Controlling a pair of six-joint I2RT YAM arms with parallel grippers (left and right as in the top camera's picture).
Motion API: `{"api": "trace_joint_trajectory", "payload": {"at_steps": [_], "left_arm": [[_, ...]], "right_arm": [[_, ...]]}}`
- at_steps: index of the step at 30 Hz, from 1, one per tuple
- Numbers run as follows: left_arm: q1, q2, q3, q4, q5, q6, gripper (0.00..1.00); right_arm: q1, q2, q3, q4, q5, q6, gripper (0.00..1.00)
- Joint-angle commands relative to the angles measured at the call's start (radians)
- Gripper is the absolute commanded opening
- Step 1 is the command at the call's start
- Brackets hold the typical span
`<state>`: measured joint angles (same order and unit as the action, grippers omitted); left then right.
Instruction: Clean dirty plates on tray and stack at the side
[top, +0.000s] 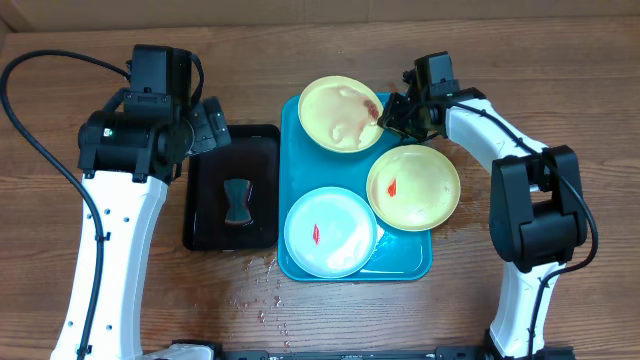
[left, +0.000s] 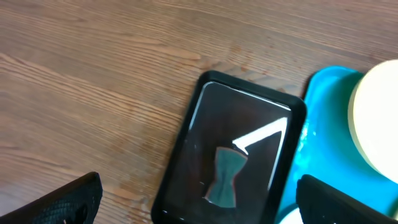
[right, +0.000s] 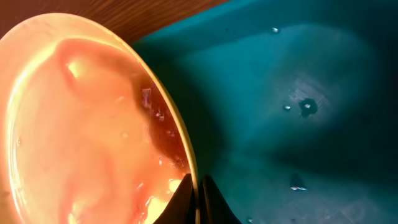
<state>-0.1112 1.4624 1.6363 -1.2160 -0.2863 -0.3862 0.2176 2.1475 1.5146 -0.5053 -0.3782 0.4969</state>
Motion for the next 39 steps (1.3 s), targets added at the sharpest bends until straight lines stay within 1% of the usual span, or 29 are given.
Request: {"api": "trace_joint_trajectory", "payload": {"at_steps": [1,6,12,18,29,32,39], "left_arm": [[0.001,0.004,0.008,0.010,-0.100,-0.004,1.00],[0.029,0.004,0.008,0.048,-0.113,-0.057,1.00],[0.109,0.004,0.008,0.064,-0.112,-0.113,1.00],[0.188,0.004,0.008,0.058,-0.018,-0.116,1.00],[0.191,0.004,0.008,0.048,-0.001,-0.116,1.00],[0.191,0.004,0.008,0.048,-0.001,-0.116,1.00],[0.191,0.004,0.008,0.048,-0.001,-0.116,1.00]], "right_arm": [[0.037,-0.109,0.032,-0.020,0.130,-0.018,0.04],[0.109,-0.164,0.032,-0.042,0.305,-0.034,0.04],[0.221,-0.182,0.032,-0.044,0.456,-0.033,0.04],[0.316,-0.182,0.032,-0.020,0.520,-0.032,0.04],[0.378,-0.182,0.032,0.032,0.572,-0.033,0.04],[0.397,-0.182,0.032,0.042,0.632,-0.039,0.04],[0.494,-0.182,0.032,0.104,0.847,-0.152,0.04]]}}
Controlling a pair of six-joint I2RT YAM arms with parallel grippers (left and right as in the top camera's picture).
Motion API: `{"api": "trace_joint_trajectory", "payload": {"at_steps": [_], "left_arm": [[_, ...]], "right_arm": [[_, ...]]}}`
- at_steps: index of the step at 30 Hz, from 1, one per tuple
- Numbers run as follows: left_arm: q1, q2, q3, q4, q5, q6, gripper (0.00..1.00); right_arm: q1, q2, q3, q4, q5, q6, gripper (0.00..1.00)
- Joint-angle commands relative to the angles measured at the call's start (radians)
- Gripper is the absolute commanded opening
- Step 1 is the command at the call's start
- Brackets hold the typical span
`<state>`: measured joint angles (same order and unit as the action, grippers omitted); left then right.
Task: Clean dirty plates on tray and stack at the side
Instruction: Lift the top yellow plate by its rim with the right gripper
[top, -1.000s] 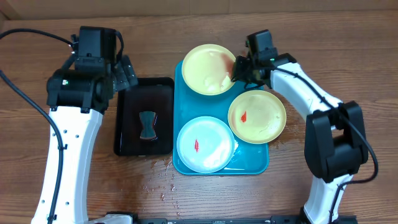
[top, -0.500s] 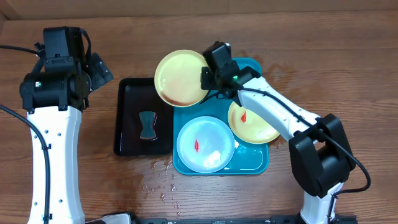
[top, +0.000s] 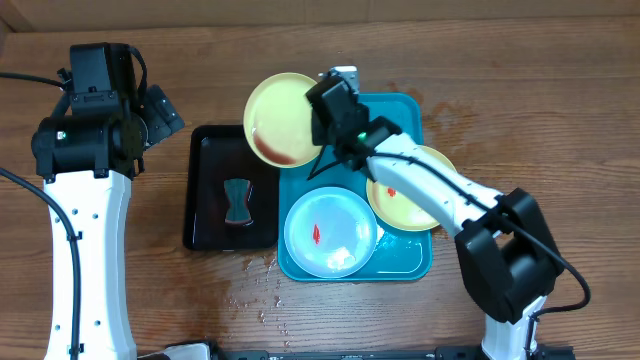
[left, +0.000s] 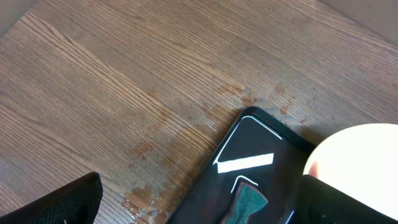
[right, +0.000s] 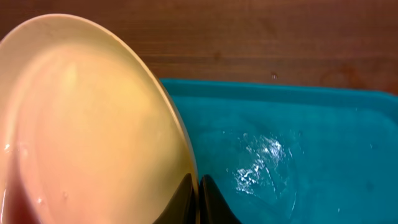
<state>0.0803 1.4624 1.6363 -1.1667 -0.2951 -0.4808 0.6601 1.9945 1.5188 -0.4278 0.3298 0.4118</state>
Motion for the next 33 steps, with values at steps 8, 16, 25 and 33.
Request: {"api": "trace_joint_trajectory", "payload": {"at_steps": [8,16,25,33], "left_arm": [[0.000,0.004,0.008,-0.001,0.008,-0.021,1.00],[0.000,0.004,0.008,-0.001,0.008,-0.021,1.00],[0.000,0.004,0.008,-0.001,0.008,-0.021,1.00],[0.000,0.004,0.008,-0.001,0.008,-0.021,1.00]], "right_arm": [[0.201,-0.029,0.028,0.202,0.454,-0.375,0.04],[0.306,-0.029,0.028,0.447,0.639,-0.809,0.04],[0.374,-0.029,0.028,0.694,0.733,-1.145,0.04],[0.406,-0.029,0.028,0.786,0.755,-1.231,0.04]]}}
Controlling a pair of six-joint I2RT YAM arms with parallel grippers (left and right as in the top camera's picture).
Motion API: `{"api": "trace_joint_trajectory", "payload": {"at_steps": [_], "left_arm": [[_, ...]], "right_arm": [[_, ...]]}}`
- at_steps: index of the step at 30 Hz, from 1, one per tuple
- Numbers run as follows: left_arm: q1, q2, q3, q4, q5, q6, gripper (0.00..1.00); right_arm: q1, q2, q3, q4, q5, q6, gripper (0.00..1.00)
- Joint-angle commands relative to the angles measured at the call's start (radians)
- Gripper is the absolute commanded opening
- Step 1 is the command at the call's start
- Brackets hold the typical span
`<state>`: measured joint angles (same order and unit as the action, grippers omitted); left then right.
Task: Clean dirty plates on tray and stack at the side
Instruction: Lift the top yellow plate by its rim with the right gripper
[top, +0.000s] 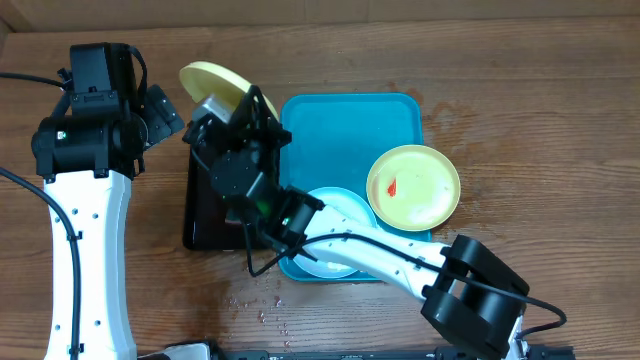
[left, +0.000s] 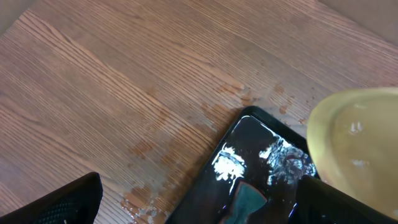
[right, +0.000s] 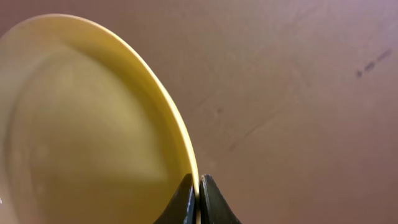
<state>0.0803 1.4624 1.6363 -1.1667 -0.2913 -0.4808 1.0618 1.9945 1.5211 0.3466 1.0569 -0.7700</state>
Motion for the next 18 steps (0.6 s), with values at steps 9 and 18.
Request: {"api": "trace_joint_trajectory", "payload": {"at_steps": [9,18], "left_arm": [[0.000,0.004,0.008,-0.001,0.004,-0.021,1.00],[0.000,0.004,0.008,-0.001,0.004,-0.021,1.00]], "right_arm": [[0.003,-0.029,0.026,0.015,0.027,-0.049,0.04],[-0.010,-0.029,0.026,0.038,0.027,-0.008,0.04]]}}
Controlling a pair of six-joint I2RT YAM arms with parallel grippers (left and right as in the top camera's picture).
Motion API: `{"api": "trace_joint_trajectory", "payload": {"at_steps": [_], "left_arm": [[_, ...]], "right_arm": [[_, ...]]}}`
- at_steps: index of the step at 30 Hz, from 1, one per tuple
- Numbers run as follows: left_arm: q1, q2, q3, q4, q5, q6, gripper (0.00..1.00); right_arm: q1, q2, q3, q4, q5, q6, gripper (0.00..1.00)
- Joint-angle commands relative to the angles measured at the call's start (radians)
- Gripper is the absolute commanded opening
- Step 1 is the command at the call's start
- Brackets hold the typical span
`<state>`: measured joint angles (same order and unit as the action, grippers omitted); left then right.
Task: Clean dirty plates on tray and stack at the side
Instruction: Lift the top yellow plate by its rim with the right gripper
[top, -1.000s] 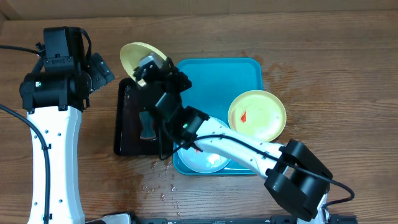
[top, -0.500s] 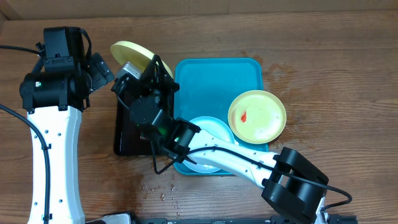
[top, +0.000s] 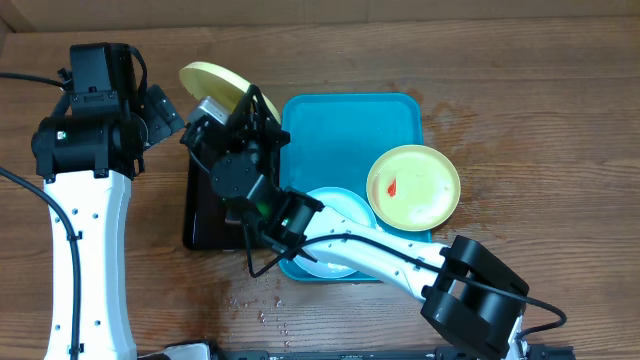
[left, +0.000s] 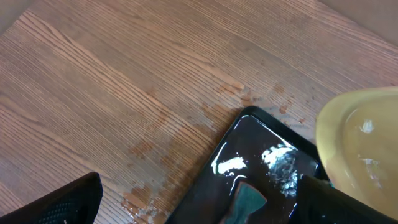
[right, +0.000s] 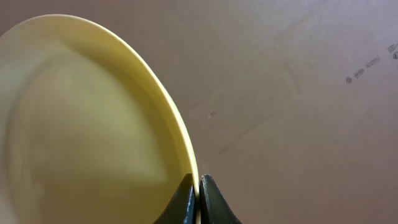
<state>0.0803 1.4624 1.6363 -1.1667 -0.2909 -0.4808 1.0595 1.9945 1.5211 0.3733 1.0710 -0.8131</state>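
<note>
My right gripper (right: 198, 186) is shut on the rim of a yellow plate (top: 213, 84), holding it tilted on edge over the far end of the black tray (top: 203, 218). The same plate (left: 360, 146) shows at the right of the left wrist view, wet. A dark teal sponge (left: 249, 200) lies in the black tray (left: 214, 158), which holds liquid. On the blue tray (top: 350, 130) sit a yellow plate with a red smear (top: 413, 187) and a pale blue plate (top: 350, 210), half hidden by my right arm. My left gripper (top: 165, 112) stands open, left of the black tray.
Wet spots (top: 260, 300) mark the wooden table in front of the black tray. My right arm reaches across the blue tray from the front right. The stained yellow plate overhangs the blue tray's right edge.
The held yellow plate has shifted very slightly, and the glints on the liquid in the black tray have changed. Both arms are where they were.
My right gripper was shut on the rim of a stained yellow plate at the back of the blue tray. Then the plate was up, tilted between the two trays, and my left arm had drawn back left. Since then the plate stands on edge over the black tray.
</note>
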Motion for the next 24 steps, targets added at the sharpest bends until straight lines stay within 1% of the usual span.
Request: {"api": "trace_joint_trajectory", "payload": {"at_steps": [1,13,15,18,21,24], "left_arm": [[0.000,0.004,0.008,-0.001,0.003,-0.021,1.00],[0.000,0.004,0.008,-0.001,0.003,-0.021,1.00],[0.000,0.004,0.008,-0.001,0.003,-0.021,1.00],[0.000,0.004,0.008,-0.001,0.003,-0.021,1.00],[0.000,0.004,0.008,-0.001,0.003,-0.021,1.00],[0.000,0.004,0.008,-0.001,0.003,-0.021,1.00]], "right_arm": [[-0.008,-0.029,0.026,0.011,0.013,0.035,0.04],[-0.027,-0.029,0.026,0.012,0.010,0.051,0.04],[-0.034,-0.029,0.026,-0.005,0.003,0.186,0.04],[-0.037,-0.029,0.025,-0.074,-0.010,0.190,0.04],[-0.045,-0.029,0.024,-0.077,-0.012,0.297,0.04],[-0.039,-0.029,0.024,-0.088,-0.006,0.193,0.04]]}}
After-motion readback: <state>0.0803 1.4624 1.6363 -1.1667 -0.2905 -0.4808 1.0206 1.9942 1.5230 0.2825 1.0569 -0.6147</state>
